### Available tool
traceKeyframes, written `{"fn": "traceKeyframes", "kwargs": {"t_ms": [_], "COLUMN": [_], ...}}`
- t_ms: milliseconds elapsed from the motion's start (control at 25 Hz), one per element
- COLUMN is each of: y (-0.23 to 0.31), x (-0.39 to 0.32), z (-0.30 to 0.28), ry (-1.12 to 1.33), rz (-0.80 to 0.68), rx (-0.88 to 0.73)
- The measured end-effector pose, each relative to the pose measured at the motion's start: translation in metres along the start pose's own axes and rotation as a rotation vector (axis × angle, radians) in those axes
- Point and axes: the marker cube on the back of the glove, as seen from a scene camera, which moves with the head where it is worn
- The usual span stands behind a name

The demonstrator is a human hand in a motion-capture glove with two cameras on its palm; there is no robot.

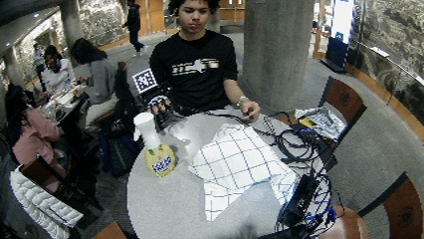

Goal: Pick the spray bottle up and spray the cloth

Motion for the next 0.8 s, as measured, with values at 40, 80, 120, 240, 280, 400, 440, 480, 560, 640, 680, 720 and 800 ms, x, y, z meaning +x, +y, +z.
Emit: {"fn": "traceKeyframes", "kwargs": {"t_ms": [40,80,120,240,280,400,440,480,560,640,680,720,800], "y": [-0.001,-0.001,-0.002,-0.002,-0.002,-0.002,-0.003,-0.004,-0.006,-0.004,-0.003,-0.002,-0.002], "x": [0.0,0.0,0.0,0.0,0.001,0.002,0.003,0.004,0.008,0.013,0.016,0.02,0.029], "z": [0.0,0.0,0.001,0.001,0.001,0.002,0.004,0.005,0.009,0.011,0.012,0.013,0.016], "ry": [0.0,0.0,0.001,0.006,0.005,-0.031,-0.061,-0.101,-0.207,-0.337,-0.406,-0.478,-0.634], "rz": [-0.003,-0.008,-0.011,-0.004,0.004,0.055,0.078,0.102,0.152,0.216,0.254,0.294,0.378], "rx": [0.002,0.005,0.007,0.012,0.013,0.014,0.024,0.04,0.065,0.07,0.072,0.079,0.104]}}
